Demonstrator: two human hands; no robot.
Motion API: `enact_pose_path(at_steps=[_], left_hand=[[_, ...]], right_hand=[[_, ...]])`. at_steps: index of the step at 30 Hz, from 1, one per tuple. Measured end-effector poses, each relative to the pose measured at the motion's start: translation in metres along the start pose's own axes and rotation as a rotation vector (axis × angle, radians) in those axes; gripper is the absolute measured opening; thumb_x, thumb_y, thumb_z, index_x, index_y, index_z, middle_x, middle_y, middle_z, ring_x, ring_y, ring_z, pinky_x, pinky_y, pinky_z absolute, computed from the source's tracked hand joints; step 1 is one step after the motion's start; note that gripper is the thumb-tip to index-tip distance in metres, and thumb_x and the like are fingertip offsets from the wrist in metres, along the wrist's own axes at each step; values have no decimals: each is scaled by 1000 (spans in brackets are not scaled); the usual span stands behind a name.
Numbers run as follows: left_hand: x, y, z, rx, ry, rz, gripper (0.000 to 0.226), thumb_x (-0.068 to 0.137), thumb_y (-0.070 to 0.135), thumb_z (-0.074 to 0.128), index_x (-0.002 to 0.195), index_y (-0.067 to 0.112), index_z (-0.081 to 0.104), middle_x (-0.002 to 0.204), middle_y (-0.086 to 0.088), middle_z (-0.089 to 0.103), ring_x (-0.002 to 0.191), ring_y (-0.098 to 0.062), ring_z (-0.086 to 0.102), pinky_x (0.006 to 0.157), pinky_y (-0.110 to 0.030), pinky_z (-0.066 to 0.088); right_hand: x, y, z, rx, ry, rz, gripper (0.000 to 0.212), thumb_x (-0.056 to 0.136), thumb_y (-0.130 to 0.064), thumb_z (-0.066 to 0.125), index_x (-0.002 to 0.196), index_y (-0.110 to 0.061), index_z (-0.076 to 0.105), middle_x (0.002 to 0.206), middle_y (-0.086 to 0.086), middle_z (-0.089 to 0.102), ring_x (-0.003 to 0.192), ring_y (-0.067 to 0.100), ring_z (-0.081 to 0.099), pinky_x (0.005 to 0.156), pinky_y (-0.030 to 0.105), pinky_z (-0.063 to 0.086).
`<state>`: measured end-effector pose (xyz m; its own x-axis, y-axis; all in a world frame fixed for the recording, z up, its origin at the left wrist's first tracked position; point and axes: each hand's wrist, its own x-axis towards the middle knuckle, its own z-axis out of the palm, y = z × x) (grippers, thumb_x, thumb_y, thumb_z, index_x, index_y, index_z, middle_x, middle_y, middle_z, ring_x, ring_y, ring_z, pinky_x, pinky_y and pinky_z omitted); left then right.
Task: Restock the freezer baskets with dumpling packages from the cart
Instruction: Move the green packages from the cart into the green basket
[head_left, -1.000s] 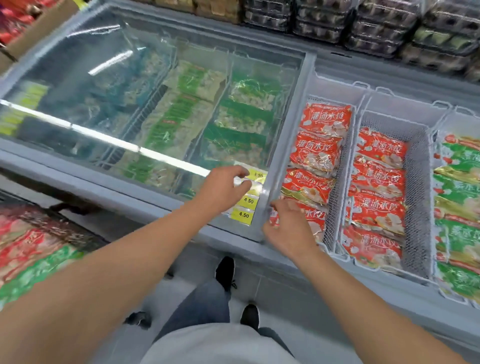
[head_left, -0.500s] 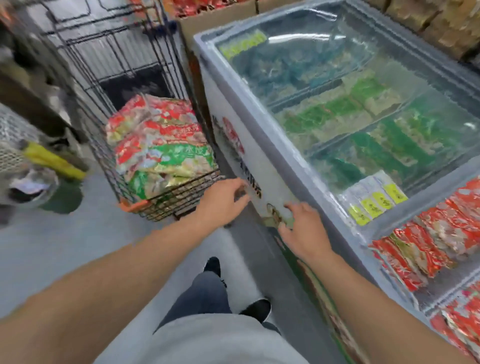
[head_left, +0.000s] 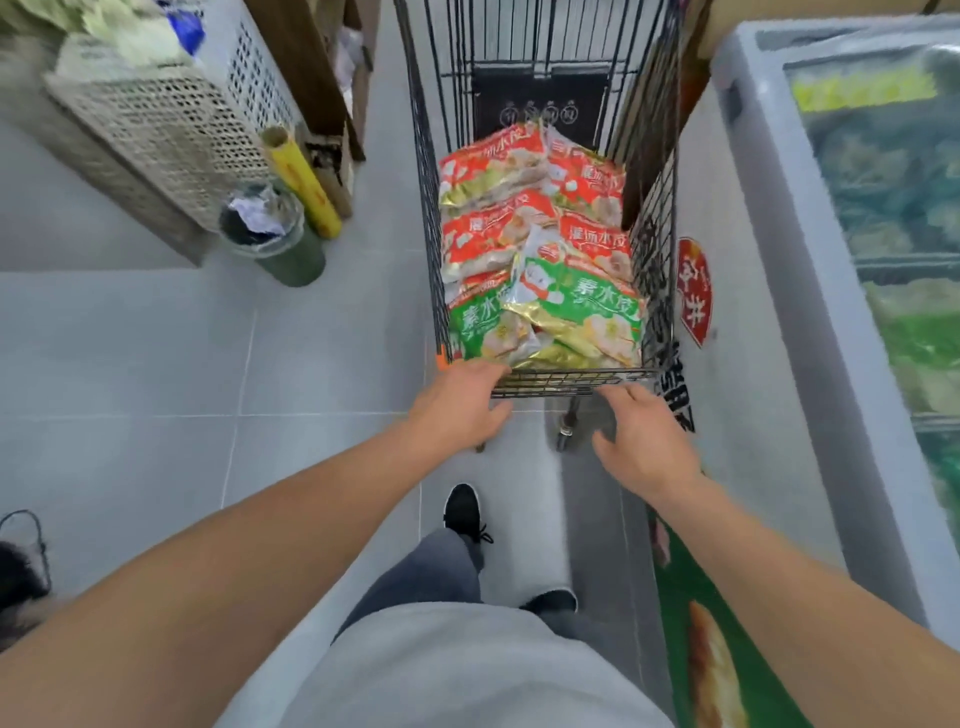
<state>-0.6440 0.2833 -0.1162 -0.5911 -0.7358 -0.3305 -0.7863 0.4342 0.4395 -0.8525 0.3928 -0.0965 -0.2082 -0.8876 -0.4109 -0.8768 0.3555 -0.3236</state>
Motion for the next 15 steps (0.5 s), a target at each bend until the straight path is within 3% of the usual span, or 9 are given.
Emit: enact_pose_path(at_steps=[4,6,11,15], left_hand=[[22,-24,2,5,-9,-74,41,90,38,55,124,16,58,115,-8,62,108,-30,56,81,-45,55],[30,-26,5,-1,-43,-106,39,90,36,55,122,13,57,114,-9,62,107,-31,55,81,-44,54],[55,-24,14,-23,-87,-153,42,91,32,54,129,13,56,116,-9,62,108,-31,57,83,-41,52],[74,-13,19,-38,-97,-224,48,92,31,52,137,14,52,116,-9,61,108,-30,57,83,-42,52]], right_hand=[[38,-3,5,-65,-73,-36,55,91,-19,60,143,-9,45,136,12,51,124,34,47,105,41,42],[52,-1,5,-88,-94,-46,55,91,-19,60,143,-9,45,137,14,51,126,35,47,107,41,40],[89,12,5,-143,-186,-69,52,90,-21,59,140,-9,48,137,13,50,127,35,45,112,43,34],[111,28,1,-161,-249,-111,50,92,-22,55,140,-11,47,137,9,49,127,30,45,108,38,38]])
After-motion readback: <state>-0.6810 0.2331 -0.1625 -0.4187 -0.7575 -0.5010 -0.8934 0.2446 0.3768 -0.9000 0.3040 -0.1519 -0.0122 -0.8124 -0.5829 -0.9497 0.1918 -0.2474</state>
